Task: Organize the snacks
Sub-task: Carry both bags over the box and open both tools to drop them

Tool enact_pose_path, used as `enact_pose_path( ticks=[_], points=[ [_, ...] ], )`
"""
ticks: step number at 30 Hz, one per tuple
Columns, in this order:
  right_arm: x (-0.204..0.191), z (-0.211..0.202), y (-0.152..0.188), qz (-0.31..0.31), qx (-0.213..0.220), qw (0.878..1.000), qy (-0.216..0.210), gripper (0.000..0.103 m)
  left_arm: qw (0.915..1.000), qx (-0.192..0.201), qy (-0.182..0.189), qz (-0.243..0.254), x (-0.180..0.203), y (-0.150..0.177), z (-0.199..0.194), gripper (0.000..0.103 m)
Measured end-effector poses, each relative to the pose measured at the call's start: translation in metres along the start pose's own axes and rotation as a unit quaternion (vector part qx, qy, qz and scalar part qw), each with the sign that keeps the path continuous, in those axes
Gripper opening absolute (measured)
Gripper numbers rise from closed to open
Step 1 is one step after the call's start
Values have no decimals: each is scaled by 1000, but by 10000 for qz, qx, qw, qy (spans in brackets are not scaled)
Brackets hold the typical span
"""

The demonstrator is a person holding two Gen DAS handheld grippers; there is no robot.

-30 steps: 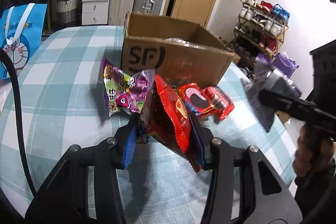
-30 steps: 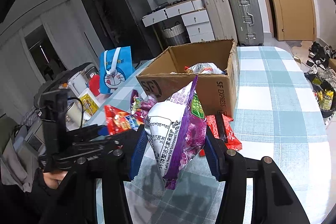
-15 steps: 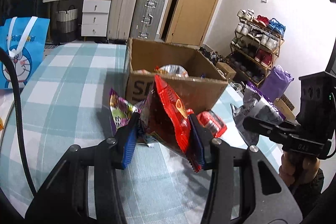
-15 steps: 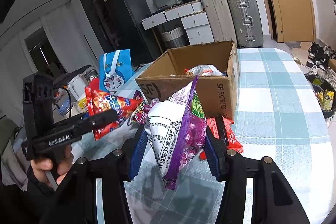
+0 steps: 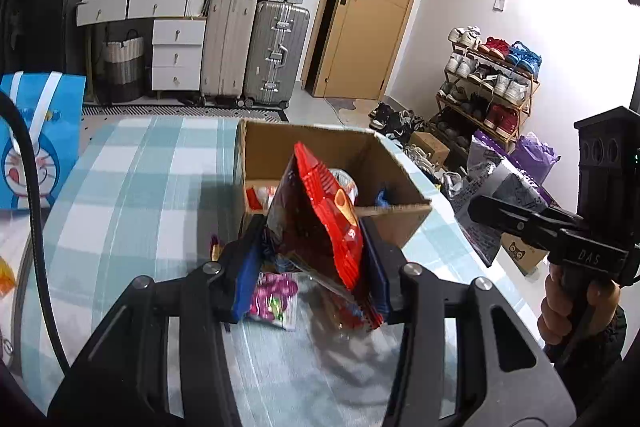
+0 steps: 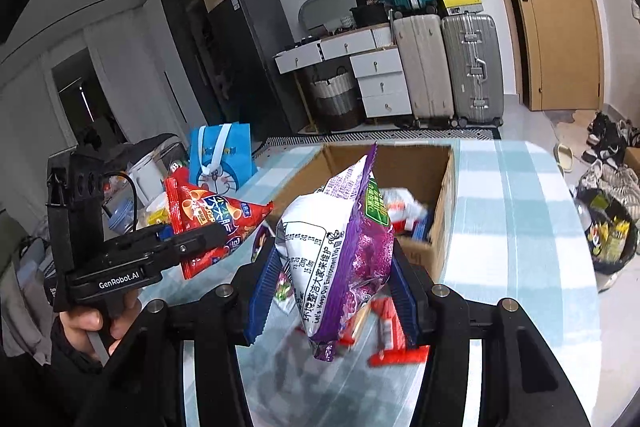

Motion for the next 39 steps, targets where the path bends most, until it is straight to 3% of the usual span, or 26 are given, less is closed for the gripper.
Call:
enact_pose_path(
  ticks=[13,25,39],
  points=[
    [9,30,-34,143,-63,9999,14,52,9998,-193,-14,-102,1,-34,49,43],
    [38,83,-38,528,-390,9978,102,52,9986,-447,-134,-252,-16,-42,108,43],
    [47,122,-51,532,-450,9975,102,53,9974,-615,-335,-145,-24,-42,143,43]
  ],
)
Point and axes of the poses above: each gripper's, at about its wrist camera, not at the fingertips, and z roughly the way its jaws point, x to its right, y to its underside, the point moved 3 cm from there along z, roughly the way its jaws point, and after that the axes turned 1 degree about y, right-handed, at the moved point
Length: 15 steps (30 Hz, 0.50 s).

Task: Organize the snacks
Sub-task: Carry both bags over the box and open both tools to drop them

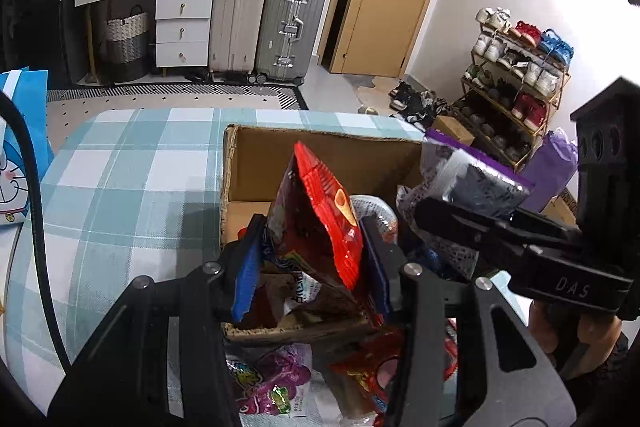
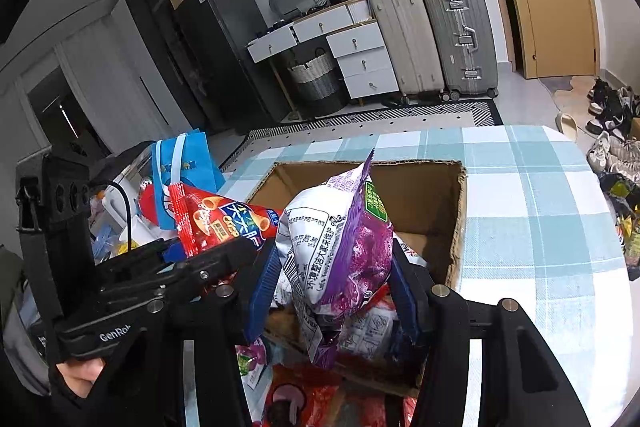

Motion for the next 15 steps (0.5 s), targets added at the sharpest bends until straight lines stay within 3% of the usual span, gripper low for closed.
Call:
enact_pose_path(
  ticks=[8,11,15],
  points=[
    [1,25,3,-94,-254,9996,124,53,9998,-204,11,-91,-6,6,16,44],
    [2,17,4,-21,-127,9999,105,54,9998,-181,15,-58,-6,7,8,44],
    [-2,-8,3,-235,164,9991,309,57,9996,-227,-167,68,-5,11,-3,55]
  ],
)
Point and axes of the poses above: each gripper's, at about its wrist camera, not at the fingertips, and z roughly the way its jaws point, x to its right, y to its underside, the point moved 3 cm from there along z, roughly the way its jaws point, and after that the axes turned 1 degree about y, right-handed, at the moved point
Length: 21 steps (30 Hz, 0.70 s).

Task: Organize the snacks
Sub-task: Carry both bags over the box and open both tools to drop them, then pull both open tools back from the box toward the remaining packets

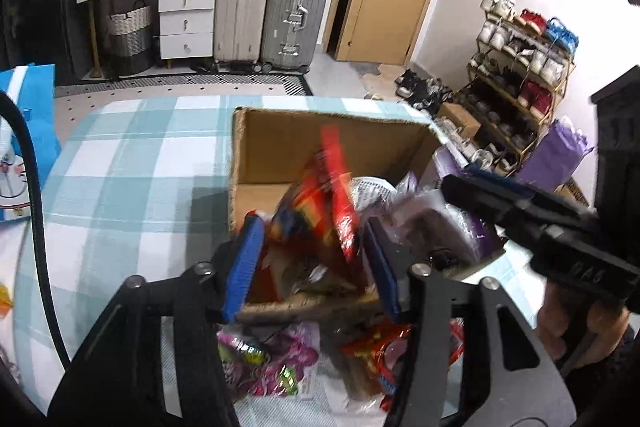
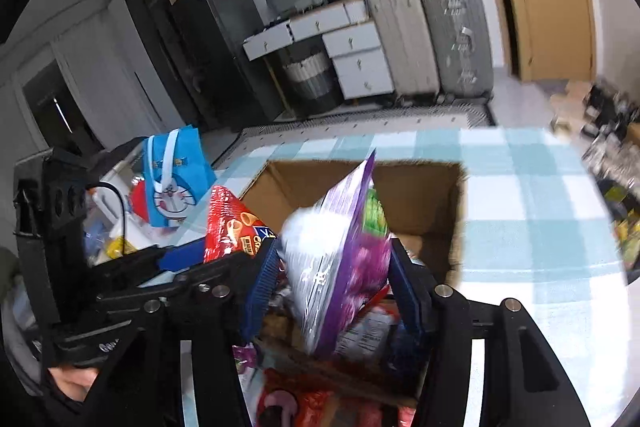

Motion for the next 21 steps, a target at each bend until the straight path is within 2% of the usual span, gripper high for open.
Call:
enact_pose_path(
  ticks=[2,5,7,9,10,11,15,21],
  points=[
    [3,-10,0,66,77,9999,23,64,10000,24,36,26,0,3,-9,60],
    [6,-26,2,67,179,9998,77,70,9999,115,-51,37,-2,10,-25,86],
    [9,-36,5,77,227,9997,75,89,9997,219,-104,69,-2,15,-37,87],
    [11,-46,11,141,283,9995,88,100,9997,232,-87,89,-4,21,-47,93],
    [12,-50,15,138,302,9994,108,102,9996,256,-115,90,-5,25,-52,98],
    [13,-54,20,114,300,9994,154,102,9994,282,-164,93,-6,28,-57,102],
    [12,-65,39,0,188,9991,370,102,9991,329,-268,95,-11,46,-76,102],
    [13,-80,68,13,145,9991,393,102,9990,320,-301,-21,-24,82,-93,102]
  ],
)
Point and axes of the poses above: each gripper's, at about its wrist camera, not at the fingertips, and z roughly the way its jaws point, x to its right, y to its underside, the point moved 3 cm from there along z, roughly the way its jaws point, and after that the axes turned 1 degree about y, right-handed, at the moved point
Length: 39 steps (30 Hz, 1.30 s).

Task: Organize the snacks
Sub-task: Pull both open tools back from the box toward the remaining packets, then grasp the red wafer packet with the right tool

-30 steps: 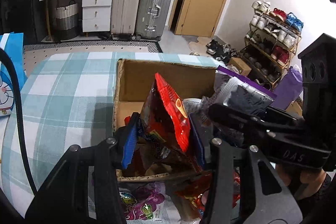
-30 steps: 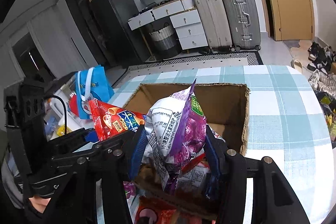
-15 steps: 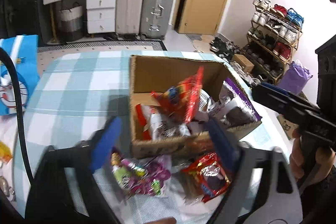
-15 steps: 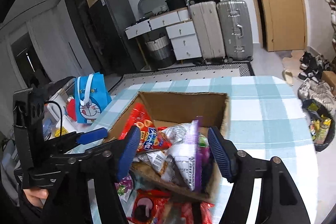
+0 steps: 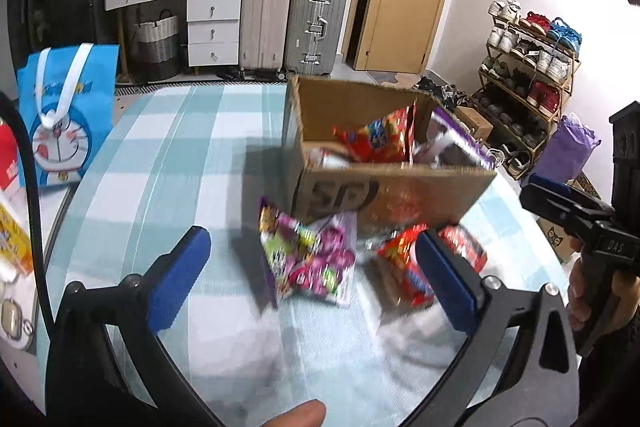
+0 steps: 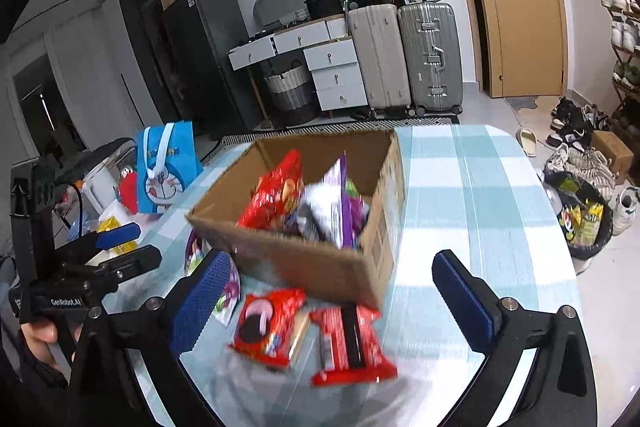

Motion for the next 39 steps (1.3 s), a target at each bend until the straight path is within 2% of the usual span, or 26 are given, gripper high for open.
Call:
enact_pose_path(
  ticks=[8,13,23,27,39],
  points=[
    [-2,-11,40,-82,22,10000,49,102,9999,-119,-16,-45,-10,36,4,102],
    [-2,-1,47,-219,-153,9994,206,102,9998,-161,50,-85,-7,46,13,102],
    [14,27,60,214,-508,9984,145,102,9988,-438,82,-215,-14,58,31,102],
    [21,40,66,365,-612,9971,262,102,9982,-545,57,-253,-15,62,39,102],
    [17,56,72,135,-839,9954,449,101,9974,-670,154,-219,-10,68,51,102]
  ],
)
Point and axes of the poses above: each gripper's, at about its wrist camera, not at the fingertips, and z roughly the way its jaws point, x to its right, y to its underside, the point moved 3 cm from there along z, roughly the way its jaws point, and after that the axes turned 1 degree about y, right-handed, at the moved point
